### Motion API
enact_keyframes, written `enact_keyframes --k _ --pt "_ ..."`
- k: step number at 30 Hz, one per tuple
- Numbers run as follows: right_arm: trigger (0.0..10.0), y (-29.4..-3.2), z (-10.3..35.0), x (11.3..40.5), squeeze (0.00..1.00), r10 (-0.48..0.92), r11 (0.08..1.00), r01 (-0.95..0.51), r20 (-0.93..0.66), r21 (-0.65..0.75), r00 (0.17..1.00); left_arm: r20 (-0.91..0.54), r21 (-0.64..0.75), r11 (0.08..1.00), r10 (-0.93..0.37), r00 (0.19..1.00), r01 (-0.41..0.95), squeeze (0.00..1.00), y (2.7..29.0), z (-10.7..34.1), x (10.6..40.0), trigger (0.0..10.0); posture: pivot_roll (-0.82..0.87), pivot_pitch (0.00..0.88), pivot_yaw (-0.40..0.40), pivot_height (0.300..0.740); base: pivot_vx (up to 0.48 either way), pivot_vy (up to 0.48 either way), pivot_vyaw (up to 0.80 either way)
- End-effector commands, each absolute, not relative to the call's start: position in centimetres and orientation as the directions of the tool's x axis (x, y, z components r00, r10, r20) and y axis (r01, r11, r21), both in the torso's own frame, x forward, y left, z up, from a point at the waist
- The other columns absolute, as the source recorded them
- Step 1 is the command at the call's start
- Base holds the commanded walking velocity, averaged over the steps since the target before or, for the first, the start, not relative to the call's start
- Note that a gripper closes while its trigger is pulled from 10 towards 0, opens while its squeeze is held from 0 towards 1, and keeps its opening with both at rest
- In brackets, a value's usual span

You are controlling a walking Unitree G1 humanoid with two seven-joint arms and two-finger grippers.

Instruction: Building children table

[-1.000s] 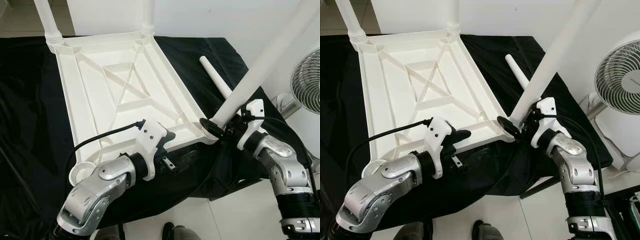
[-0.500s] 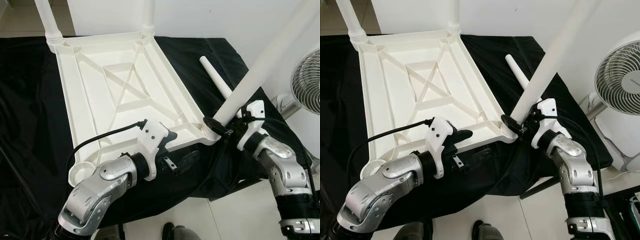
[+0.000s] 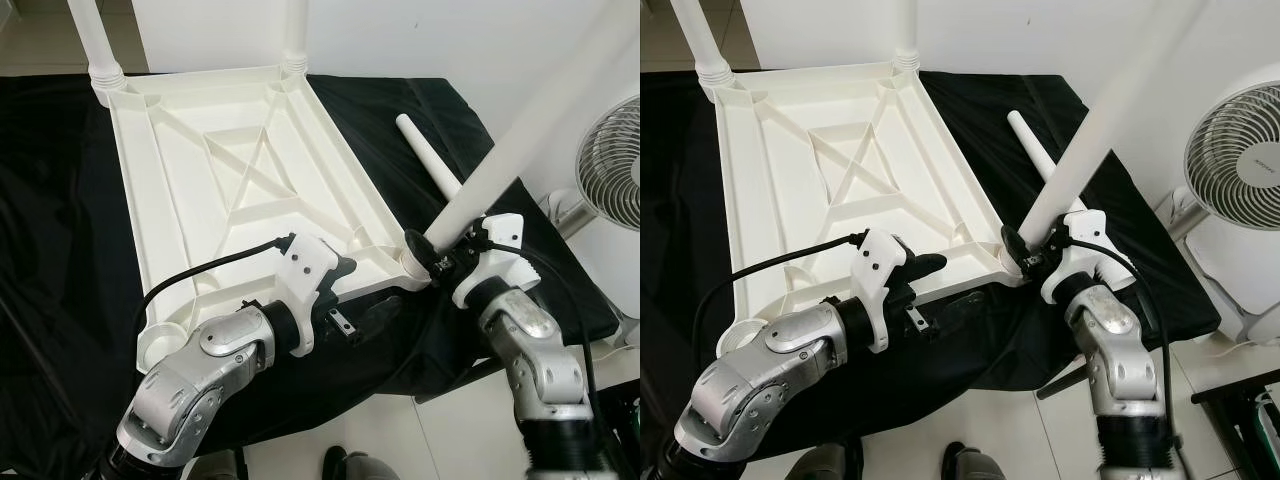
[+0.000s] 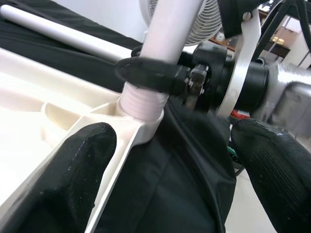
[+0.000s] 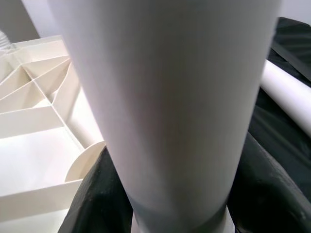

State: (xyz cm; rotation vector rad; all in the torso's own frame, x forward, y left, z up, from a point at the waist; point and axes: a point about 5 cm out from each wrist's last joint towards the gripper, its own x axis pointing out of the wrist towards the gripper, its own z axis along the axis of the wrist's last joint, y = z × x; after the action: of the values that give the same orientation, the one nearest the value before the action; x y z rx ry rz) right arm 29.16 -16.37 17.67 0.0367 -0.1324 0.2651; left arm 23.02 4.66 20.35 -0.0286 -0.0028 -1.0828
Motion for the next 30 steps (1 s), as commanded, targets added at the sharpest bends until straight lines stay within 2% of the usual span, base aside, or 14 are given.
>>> enact_keyframes --k 1,4,8,12,17,18,19,20,30 --pt "10.0 -16.1 16.2 28.9 0.00 0.178 0.982 -0.181 0.056 0.060 0.982 0.018 -0.021 0.466 -0.885 0.466 0.885 0.00 4.5 20.2 22.8 10.0 0.05 0.175 -0.104 0.740 0.000 0.000 0.00" --pt "10.0 -15.5 16.3 28.8 0.00 0.125 0.987 -0.131 0.075 0.090 0.989 0.018 -0.021 0.468 -0.884 0.468 0.884 0.00 4.6 20.1 22.8 10.0 0.06 0.169 -0.109 0.740 0.000 0.000 0.00" --pt "10.0 -14.7 16.1 28.6 0.00 -0.061 0.989 0.052 0.057 0.136 0.997 0.021 -0.026 0.472 -0.881 0.473 0.881 0.00 4.6 20.1 22.6 10.0 0.06 0.162 -0.114 0.740 0.000 0.000 0.00" --pt "10.0 -14.4 15.9 28.6 0.00 -0.157 0.978 0.151 0.028 0.147 0.987 0.023 -0.027 0.474 -0.880 0.475 0.880 0.00 4.6 20.1 22.6 10.0 0.06 0.162 -0.114 0.740 0.000 0.000 0.00" --pt "10.0 -13.5 16.0 28.6 0.00 -0.145 0.978 0.141 0.017 0.156 0.989 0.025 -0.029 0.476 -0.879 0.477 0.879 0.00 4.6 20.1 22.6 10.0 0.06 0.156 -0.119 0.740 0.000 0.000 0.00" --pt "10.0 -13.5 16.1 28.6 0.33 -0.142 0.978 0.137 0.019 0.158 0.990 0.027 -0.028 0.476 -0.878 0.477 0.879 0.00 4.6 20.1 22.6 10.0 0.06 0.156 -0.119 0.740 0.000 0.000 0.00" --pt "10.0 -13.5 16.1 28.6 0.33 -0.142 0.978 0.137 0.019 0.158 0.990 0.027 -0.028 0.476 -0.878 0.477 0.879 0.00 4.6 20.1 22.6 10.0 0.06 0.156 -0.119 0.740 0.000 0.000 0.00" --pt "10.0 -13.7 16.2 28.7 1.00 -0.115 0.980 0.108 0.034 0.165 0.993 0.027 -0.026 0.477 -0.878 0.478 0.878 0.00 4.6 20.1 22.6 10.0 0.06 0.148 -0.119 0.740 0.000 0.000 0.00" --pt "10.0 -14.4 16.9 28.8 1.00 -0.021 0.988 0.007 0.088 0.154 0.996 0.029 -0.021 0.481 -0.876 0.482 0.876 0.00 4.6 20.1 22.8 10.0 0.06 0.143 -0.118 0.740 0.000 0.000 0.00"
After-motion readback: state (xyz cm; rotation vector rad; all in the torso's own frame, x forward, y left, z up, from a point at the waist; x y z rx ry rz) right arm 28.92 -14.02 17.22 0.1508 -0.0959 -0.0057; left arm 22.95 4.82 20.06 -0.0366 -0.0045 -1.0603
